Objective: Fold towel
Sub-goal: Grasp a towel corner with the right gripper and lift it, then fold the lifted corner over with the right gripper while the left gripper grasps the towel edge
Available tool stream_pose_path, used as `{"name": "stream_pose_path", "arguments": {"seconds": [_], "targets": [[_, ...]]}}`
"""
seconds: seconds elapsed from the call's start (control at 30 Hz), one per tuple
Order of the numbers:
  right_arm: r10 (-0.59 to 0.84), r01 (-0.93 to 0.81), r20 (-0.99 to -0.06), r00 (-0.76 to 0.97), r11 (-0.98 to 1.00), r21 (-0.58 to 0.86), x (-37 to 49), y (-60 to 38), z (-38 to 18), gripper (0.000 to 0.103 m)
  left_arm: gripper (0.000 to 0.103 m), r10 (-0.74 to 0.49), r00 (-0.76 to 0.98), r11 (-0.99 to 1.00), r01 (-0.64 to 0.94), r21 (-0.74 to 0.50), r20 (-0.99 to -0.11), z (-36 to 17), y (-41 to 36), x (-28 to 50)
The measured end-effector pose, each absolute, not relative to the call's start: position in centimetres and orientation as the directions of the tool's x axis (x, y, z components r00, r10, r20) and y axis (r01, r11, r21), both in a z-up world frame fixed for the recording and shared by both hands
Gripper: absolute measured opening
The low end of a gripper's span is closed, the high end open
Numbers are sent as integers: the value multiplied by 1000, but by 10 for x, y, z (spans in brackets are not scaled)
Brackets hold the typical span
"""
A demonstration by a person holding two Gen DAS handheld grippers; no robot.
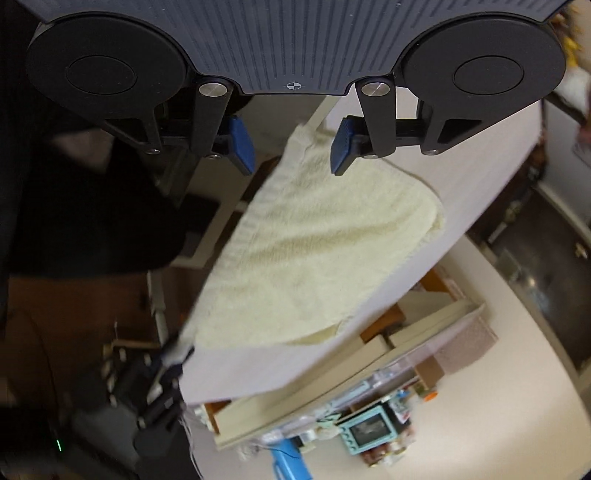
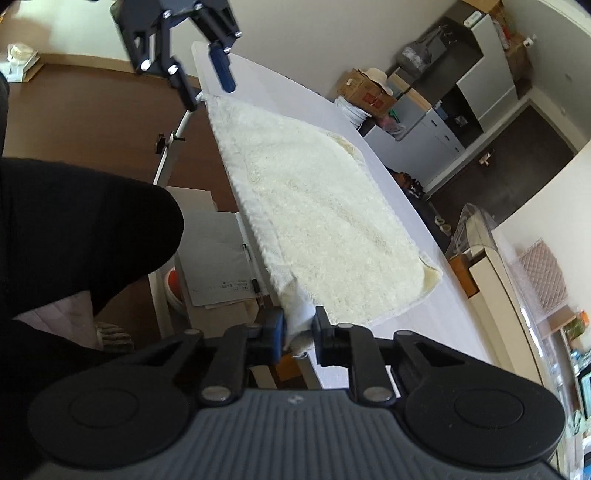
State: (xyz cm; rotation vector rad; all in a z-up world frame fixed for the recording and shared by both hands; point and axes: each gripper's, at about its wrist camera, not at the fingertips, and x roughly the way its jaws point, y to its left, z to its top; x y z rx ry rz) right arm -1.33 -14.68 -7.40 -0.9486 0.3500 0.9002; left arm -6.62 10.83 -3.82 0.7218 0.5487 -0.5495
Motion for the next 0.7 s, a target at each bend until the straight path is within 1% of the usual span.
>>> {"name": "stream_pose_path", "arguments": {"seconds": [0.1, 0.13, 0.2, 0.23, 0.3, 0.4, 0.47, 0.53, 0.7], "targets": [[508, -801, -626, 591, 283, -527, -14, -149, -70, 15, 39, -247, 739, 579, 631, 516, -627, -46, 106, -69], [508, -800, -624, 594, 290, -525, -15, -149, -69, 15, 31, -244, 738, 572, 633, 521, -629, -47, 106, -70], [507, -802, -626, 592, 299, -517, -15, -151, -67, 15, 23, -232, 744, 560, 629, 539, -627, -48, 105, -70], [508, -803, -626, 592, 303, -513, -16, -152, -66, 15, 17, -229, 745, 562, 627, 540, -627, -47, 106, -69], [511, -808, -628, 587, 317, -497, -15, -154, -64, 15, 10, -228, 743, 569, 626, 534, -629, -43, 107, -70], [524, -821, -632, 570, 333, -464, -19, -158, -57, 14, 10, -231, 728, 567, 640, 519, -645, -33, 105, -75], [546, -829, -624, 558, 355, -431, -22, -163, -44, 14, 10, -240, 708, 585, 651, 484, -664, -21, 105, -77], [561, -833, -615, 554, 370, -412, -23, -167, -35, 14, 10, -237, 710, 621, 636, 459, -663, -7, 107, -74], [562, -783, -546, 621, 410, -468, -7, -169, -8, 13, 8, -210, 746, 747, 539, 388, -632, 30, 120, -37]]}}
